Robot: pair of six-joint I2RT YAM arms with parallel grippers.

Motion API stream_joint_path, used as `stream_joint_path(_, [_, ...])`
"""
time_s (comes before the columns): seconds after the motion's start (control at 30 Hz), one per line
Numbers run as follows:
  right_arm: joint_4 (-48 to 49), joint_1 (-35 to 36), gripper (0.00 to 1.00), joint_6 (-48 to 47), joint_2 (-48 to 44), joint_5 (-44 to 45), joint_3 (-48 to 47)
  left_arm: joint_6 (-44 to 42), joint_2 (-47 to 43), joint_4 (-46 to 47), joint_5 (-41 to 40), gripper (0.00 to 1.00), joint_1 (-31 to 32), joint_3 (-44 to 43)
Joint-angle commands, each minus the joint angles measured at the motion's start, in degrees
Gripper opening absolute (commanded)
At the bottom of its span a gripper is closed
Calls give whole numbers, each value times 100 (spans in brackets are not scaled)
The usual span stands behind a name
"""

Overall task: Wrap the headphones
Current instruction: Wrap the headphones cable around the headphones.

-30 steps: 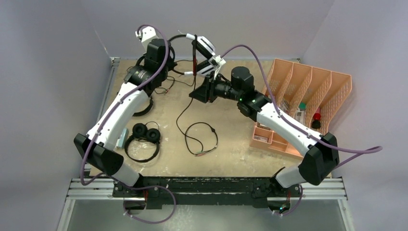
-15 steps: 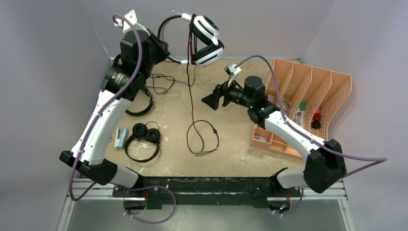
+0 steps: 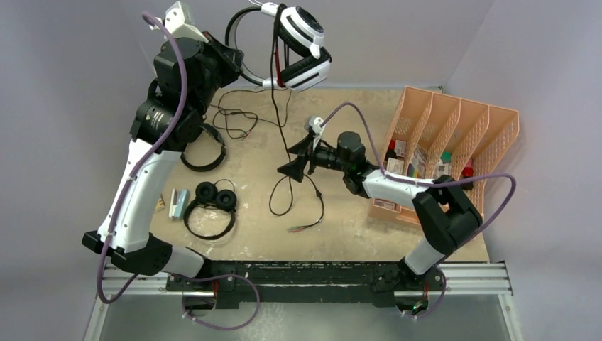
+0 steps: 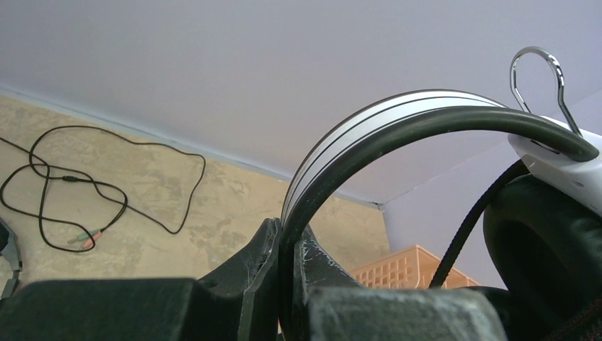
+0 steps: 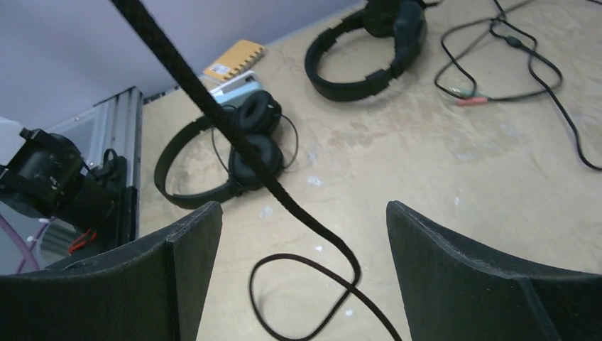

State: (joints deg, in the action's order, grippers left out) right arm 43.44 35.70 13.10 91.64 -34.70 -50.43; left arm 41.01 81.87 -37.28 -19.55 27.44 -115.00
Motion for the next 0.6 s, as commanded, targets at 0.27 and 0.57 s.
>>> stream_joint_path(0.27, [3197,139,68,485,1130,807,64,427,-101,523,390,0,-11,-855])
stream_joint_path(0.57, [3942,-143,11,1137,1390,1404,14,38,-495,1012,1248,0,-11,-583])
